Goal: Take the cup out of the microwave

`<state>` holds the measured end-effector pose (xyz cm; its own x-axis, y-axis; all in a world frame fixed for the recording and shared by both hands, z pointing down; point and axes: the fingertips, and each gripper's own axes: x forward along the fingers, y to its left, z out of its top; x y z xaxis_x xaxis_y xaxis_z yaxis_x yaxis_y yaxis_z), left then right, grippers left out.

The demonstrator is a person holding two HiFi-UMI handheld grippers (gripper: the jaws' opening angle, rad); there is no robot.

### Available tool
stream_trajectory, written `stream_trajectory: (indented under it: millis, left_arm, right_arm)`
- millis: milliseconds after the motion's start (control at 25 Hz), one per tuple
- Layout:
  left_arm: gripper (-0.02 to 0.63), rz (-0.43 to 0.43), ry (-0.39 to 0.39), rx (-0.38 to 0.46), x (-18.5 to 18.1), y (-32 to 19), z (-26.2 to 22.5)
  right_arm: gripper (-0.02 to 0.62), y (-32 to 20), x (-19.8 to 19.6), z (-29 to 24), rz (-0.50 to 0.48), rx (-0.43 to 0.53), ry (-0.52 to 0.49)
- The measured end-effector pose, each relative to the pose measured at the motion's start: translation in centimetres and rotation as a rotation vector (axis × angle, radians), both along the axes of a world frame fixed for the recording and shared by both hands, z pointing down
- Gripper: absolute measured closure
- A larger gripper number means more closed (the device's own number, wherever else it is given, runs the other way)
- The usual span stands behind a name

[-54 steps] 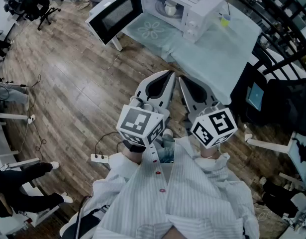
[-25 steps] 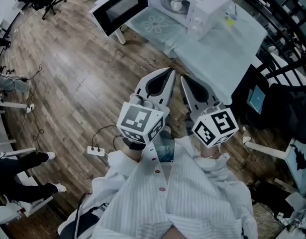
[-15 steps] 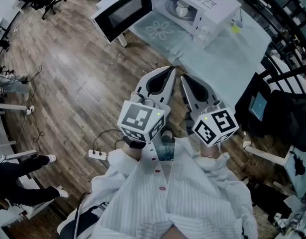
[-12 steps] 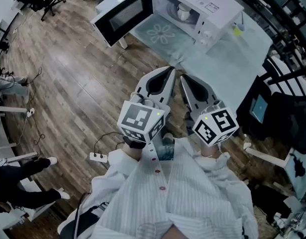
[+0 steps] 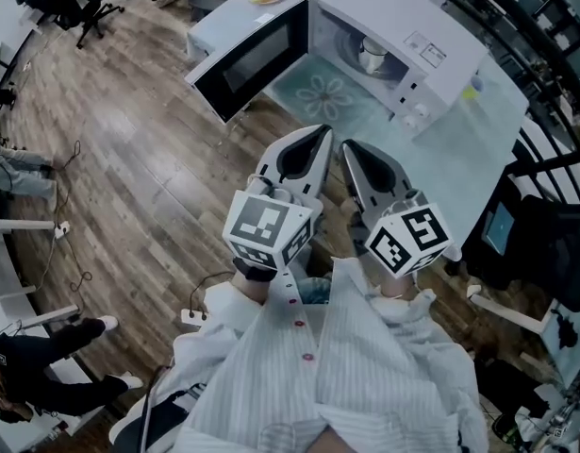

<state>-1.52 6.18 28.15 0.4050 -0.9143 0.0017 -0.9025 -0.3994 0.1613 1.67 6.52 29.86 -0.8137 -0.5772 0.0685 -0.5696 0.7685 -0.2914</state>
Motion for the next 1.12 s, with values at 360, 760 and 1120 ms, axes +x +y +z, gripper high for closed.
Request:
stream_trajectory:
  millis: [360, 760, 1120]
  left_arm:
    - [0.597, 0.04, -0.018, -0.004, -5.1, -3.9, 0.8]
    - [0.597, 0.049, -0.002, -0.015, -7.5, -5.9, 1.7]
    - [0.597, 0.074, -0.002, -0.023, -7.0, -10.9, 1.9]
  right_arm:
    - [0.56, -4.2, -4.7, 0.7, 0.055, -0.015, -0.014]
    - [0.56, -6.4, -6.3, 1.8, 0.09, -0.035, -0.01]
    - [0.56, -11.4, -6.4, 2.2, 0.101, -0.053, -0.009]
